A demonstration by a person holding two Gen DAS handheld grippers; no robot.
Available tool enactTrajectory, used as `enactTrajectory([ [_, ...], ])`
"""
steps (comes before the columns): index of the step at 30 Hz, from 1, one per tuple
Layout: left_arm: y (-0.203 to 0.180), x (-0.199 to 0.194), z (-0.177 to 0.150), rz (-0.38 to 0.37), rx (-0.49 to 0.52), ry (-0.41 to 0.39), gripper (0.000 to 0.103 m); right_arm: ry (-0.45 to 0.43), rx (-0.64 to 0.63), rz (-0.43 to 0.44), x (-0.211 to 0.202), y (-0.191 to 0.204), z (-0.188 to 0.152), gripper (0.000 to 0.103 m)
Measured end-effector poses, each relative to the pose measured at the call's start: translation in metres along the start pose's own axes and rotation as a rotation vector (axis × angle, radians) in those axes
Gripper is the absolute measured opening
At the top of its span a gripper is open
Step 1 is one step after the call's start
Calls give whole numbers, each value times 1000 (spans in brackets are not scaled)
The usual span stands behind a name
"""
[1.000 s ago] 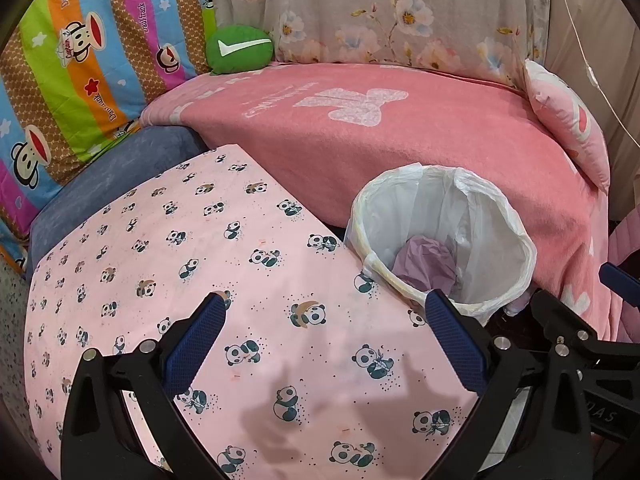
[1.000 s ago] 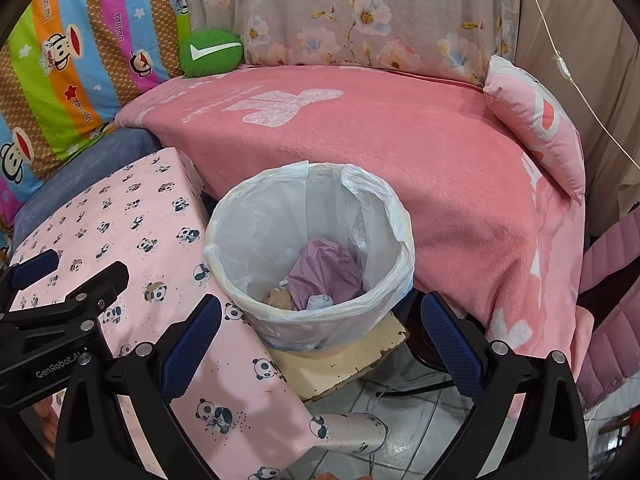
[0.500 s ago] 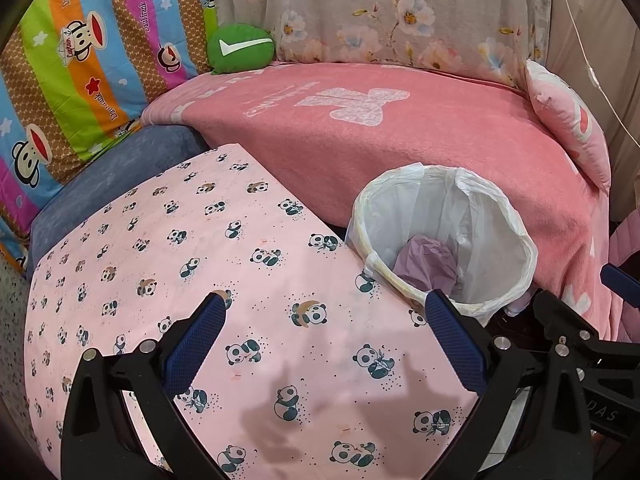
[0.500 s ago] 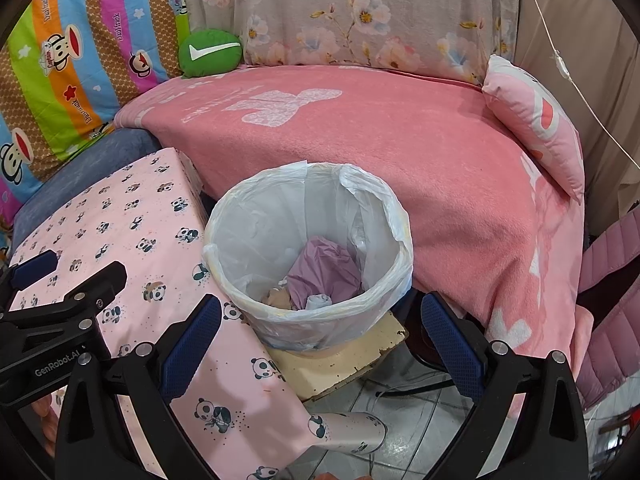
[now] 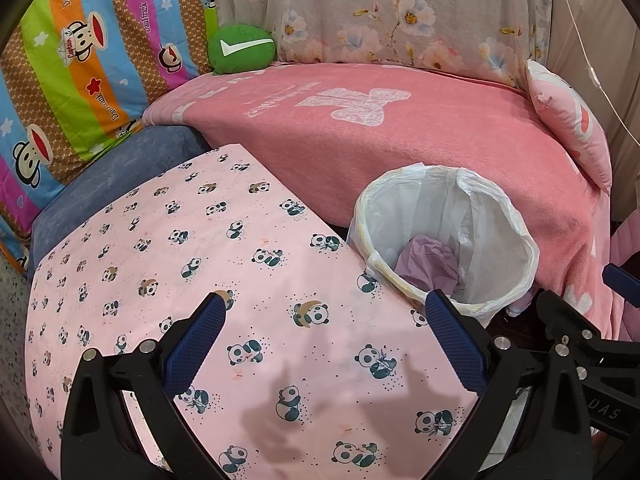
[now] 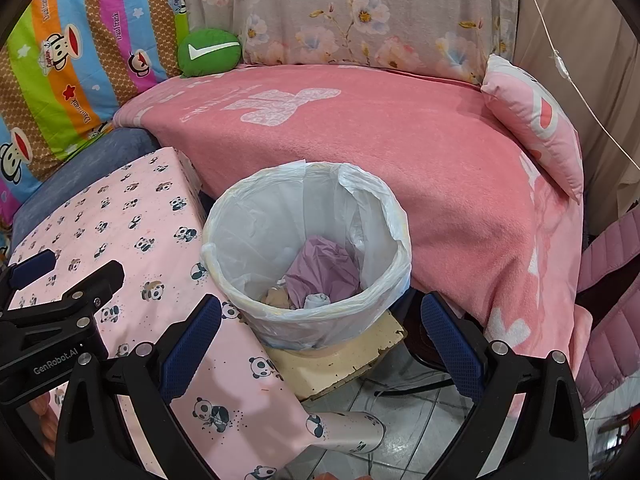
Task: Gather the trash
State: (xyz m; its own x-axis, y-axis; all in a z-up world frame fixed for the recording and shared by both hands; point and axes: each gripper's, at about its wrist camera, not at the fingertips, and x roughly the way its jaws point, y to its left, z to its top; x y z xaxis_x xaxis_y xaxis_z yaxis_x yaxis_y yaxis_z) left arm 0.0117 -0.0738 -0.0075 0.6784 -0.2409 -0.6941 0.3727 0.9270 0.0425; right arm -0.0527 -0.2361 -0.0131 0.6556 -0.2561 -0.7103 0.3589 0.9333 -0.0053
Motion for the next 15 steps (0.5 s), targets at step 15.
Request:
enactTrajectory([
  [15,1,0,0,4,5,-2,96,0,-1,-1,0,0,0,99],
])
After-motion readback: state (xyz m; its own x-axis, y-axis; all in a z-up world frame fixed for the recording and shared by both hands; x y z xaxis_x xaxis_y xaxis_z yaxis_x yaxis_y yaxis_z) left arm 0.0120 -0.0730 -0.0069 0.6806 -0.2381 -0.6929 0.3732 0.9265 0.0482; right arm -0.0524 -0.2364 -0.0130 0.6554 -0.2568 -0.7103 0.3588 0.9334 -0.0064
